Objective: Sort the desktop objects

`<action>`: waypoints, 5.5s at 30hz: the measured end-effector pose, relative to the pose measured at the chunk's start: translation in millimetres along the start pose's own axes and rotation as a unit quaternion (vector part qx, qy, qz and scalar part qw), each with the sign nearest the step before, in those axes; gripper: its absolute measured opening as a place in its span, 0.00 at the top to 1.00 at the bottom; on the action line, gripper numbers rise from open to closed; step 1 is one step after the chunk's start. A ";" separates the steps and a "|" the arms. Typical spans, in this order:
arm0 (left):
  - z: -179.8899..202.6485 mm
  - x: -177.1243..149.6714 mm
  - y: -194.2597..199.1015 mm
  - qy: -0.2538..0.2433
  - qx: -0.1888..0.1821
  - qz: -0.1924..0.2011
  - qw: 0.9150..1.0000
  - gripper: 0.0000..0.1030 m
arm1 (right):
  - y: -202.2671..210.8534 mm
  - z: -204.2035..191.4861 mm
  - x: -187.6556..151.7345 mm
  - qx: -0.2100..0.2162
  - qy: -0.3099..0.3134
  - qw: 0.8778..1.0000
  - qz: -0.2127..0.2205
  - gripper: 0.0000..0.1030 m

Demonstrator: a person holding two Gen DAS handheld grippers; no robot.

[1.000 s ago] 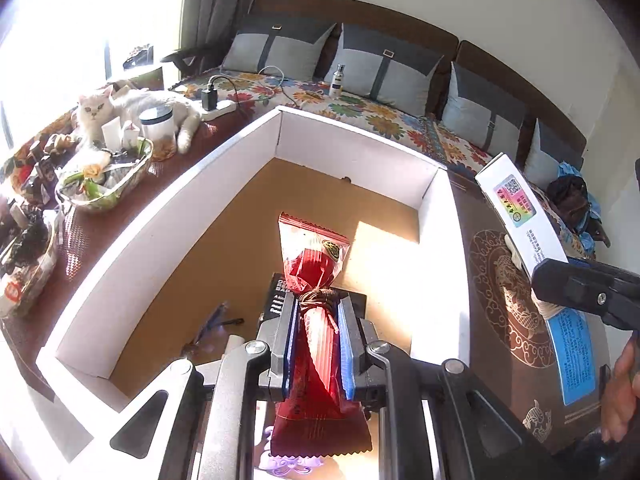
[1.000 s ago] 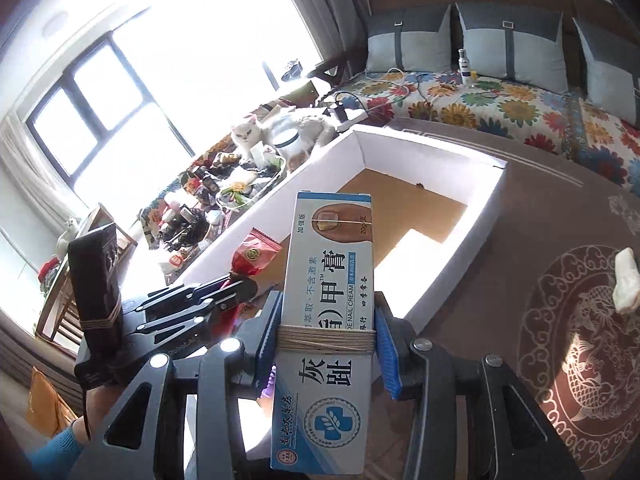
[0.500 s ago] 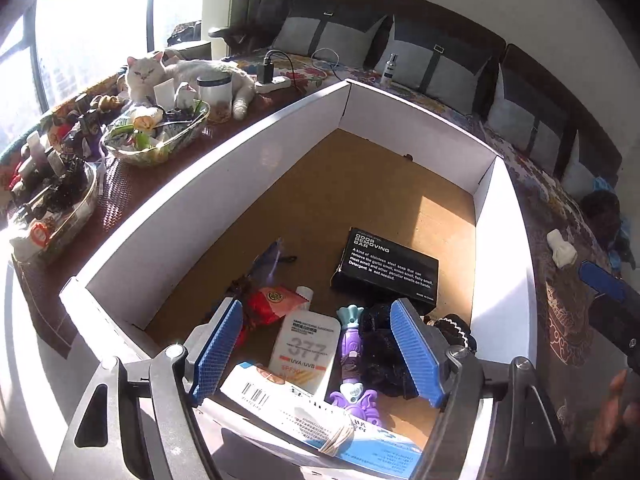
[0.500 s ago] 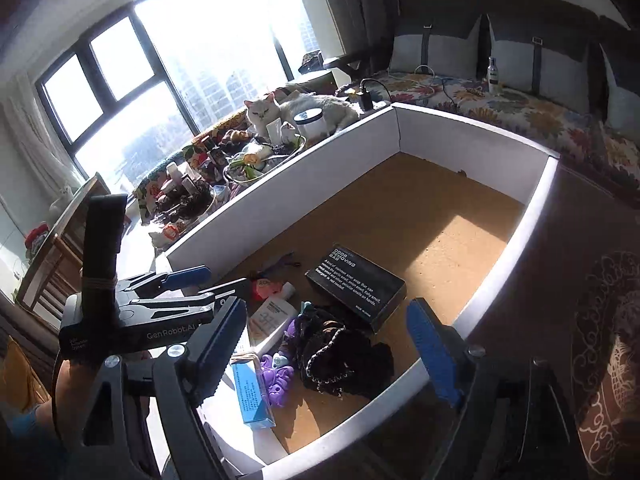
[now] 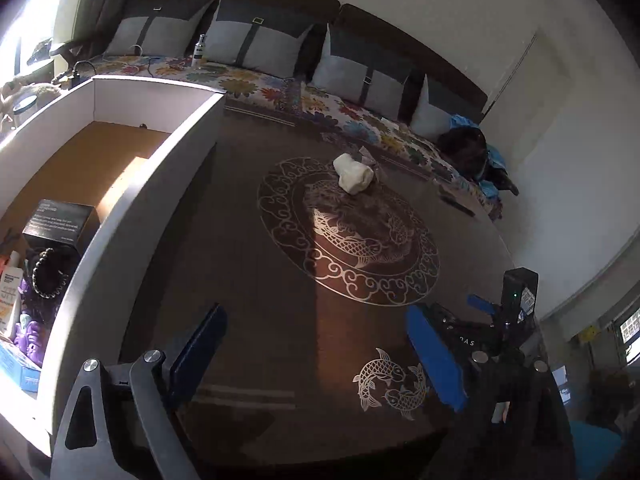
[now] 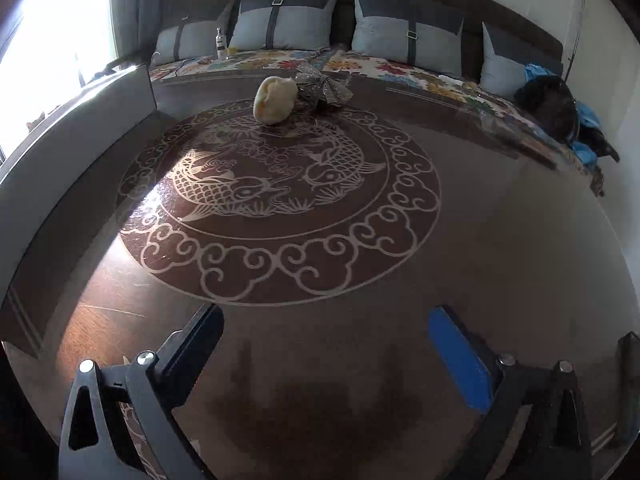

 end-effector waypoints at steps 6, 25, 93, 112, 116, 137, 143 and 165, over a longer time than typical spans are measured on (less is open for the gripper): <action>65.4 -26.6 -103.7 -0.067 0.047 -0.059 0.995 0.11 | -1.9 48.5 -3.7 -0.023 -0.018 1.000 0.004 0.01; 108.2 41.3 -232.4 -0.154 0.133 -0.068 0.977 0.00 | -18.5 46.6 -8.2 0.015 0.002 1.000 -0.011 0.00; -37.8 48.1 -189.1 -0.063 0.197 -0.022 0.978 0.00 | -20.9 47.1 -9.1 0.029 -0.010 0.999 -0.016 0.00; -37.1 47.8 -189.8 -0.063 0.197 -0.021 0.978 0.00 | -74.4 14.0 116.5 0.097 0.146 0.985 -0.005 0.00; -37.2 47.9 -189.7 -0.063 0.197 -0.021 0.978 0.00 | -128.0 -0.9 196.4 0.107 0.180 0.977 -0.028 0.00; -36.9 47.2 -190.0 -0.062 0.197 -0.021 0.978 0.00 | -117.2 -39.1 162.3 0.142 0.128 0.980 -0.059 0.54; -36.8 47.1 -190.3 -0.062 0.197 -0.021 0.978 0.00 | -49.4 -40.7 83.0 0.115 0.109 0.987 -0.021 0.53; -35.5 47.4 -191.5 -0.062 0.196 -0.022 0.978 0.00 | -133.2 -40.4 173.3 0.081 -0.033 0.995 -0.041 0.18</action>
Point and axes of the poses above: each gripper's, at about its wrist camera, not at the fingertips, and y roughly against the way its jaws point, z to its right, x to its top, the point moved 6 cm from there along -y, roughly the way its jaws point, and after that the axes turned 8 degrees about x, right-handed, at the moved point
